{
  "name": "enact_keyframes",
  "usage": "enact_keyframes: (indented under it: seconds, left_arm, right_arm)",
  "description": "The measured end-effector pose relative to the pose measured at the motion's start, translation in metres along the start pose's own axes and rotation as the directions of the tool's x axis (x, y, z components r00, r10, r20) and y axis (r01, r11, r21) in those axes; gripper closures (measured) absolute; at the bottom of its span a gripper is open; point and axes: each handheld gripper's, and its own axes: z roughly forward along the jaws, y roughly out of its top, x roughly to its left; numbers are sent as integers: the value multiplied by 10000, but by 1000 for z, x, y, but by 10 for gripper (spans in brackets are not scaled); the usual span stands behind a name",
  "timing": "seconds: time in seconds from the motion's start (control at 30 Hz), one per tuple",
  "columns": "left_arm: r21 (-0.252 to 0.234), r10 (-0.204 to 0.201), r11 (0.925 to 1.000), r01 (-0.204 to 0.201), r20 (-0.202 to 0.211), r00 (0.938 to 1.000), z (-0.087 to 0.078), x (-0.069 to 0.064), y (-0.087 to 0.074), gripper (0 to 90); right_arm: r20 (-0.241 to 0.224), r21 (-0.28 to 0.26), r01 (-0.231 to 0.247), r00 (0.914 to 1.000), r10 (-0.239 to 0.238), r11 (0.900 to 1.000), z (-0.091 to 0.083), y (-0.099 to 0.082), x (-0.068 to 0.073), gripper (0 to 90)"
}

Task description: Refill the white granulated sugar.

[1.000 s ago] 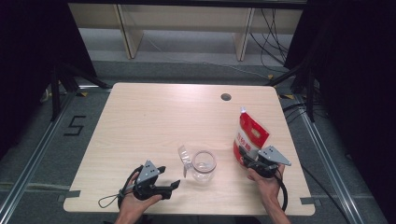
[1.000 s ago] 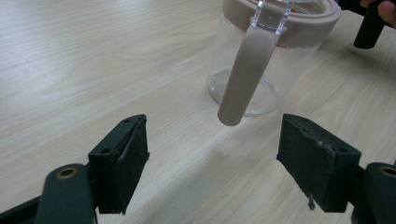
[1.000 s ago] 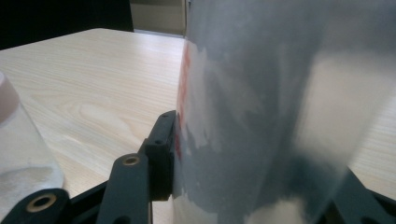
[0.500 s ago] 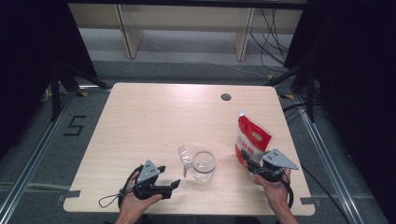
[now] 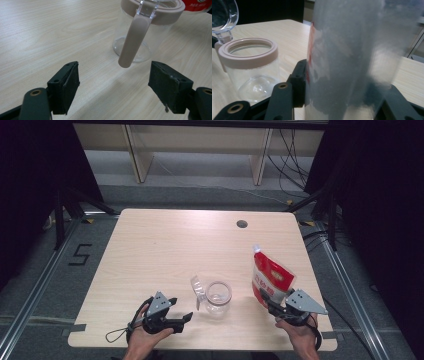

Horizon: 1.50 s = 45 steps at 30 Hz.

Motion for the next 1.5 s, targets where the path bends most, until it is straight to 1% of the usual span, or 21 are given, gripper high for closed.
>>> enact_keyframes:
  seconds: [0.13,0.3,0.33,0.43,0.5,0.6,0.7,0.77,0.83,0.97,1.0,1.07,1.1,1.13,1.23,1.27,1.3,1.33,1.4,1.43,1.5]
  left_arm:
    - [7,5,10000,-5,-12,10000,0,0,0,238]
    - [-29,-29,10000,29,-26,10000,0,0,0,238]
    - [-29,-29,10000,29,-26,10000,0,0,0,238]
    - [2,-11,10000,11,-47,10000,0,1,0,238]
    - [25,107,9999,-107,-46,9999,0,1,0,238]
    - [-5,27,10000,-27,31,10000,0,2,0,238]
    - [-67,-11,10000,11,-3,10000,0,2,0,238]
    - [-21,-49,10000,49,6,10000,-1,2,0,238]
    - [-36,-38,10000,38,8,10000,-1,2,0,238]
    - [-29,5,10000,-5,-1,10000,-1,3,0,238]
    - [-42,-28,10000,28,9,10000,-1,2,0,238]
    - [-51,-74,10000,74,13,10000,-1,2,0,237]
    - [-2,81,10000,-81,-13,10000,-2,3,0,237]
    - [-35,-61,10000,61,-2,10000,-1,2,0,237]
    - [-35,16,10000,-16,4,10000,-1,3,-1,238]
    - [-42,44,10000,-44,4,10000,-2,4,-1,238]
    - [-42,44,10000,-44,4,10000,-2,4,-1,237]
    - [11,-4,10000,4,8,10000,-2,4,-1,237]
    - [81,94,9999,-94,-22,10000,-3,4,-1,237]
    - [53,76,10000,-76,-26,10000,-3,3,0,237]
    - [43,211,9998,-211,9,9998,-2,1,0,236]
  right_arm:
    - [-253,-109,516,9983,-519,9986,-6,0,5,536]
    - [-68,-106,1422,9898,-1423,9898,-15,2,12,537]
    - [-68,-106,1422,9898,-1423,9898,-15,2,12,537]
    - [-47,56,2162,9763,-2162,9763,-20,2,16,537]
    - [-9,133,2256,9742,-2256,9741,-22,1,18,537]
    - [108,368,2851,9583,-2857,9578,-24,0,20,538]
    - [127,451,2979,9543,-2987,9535,-24,-1,21,538]
    - [161,663,3354,9413,-3372,9397,-24,-1,22,538]
    - [165,694,3407,9394,-3425,9376,-25,-1,23,538]
    - [210,777,3809,9233,-3834,9214,-24,-1,25,539]
    - [331,917,4059,9114,-4102,9093,-24,0,26,539]
    - [320,880,4154,9072,-4194,9054,-24,0,27,539]
    - [313,942,4285,9009,-4329,8986,-24,0,27,539]
    - [257,951,4296,9007,-4336,8980,-24,1,27,539]
    - [418,1081,4730,8766,-4793,8744,-24,2,29,539]
    - [473,1086,4994,8611,-5063,8595,-24,2,30,539]
    - [473,1086,4994,8611,-5063,8595,-24,2,30,539]
    - [477,1177,5198,8481,-5277,8461,-23,2,30,539]
    - [475,1192,5213,8471,-5293,8450,-23,2,31,539]
    - [521,1280,5477,8288,-5571,8268,-22,2,32,540]
    - [558,1285,5580,8213,-5677,8198,-22,2,33,540]
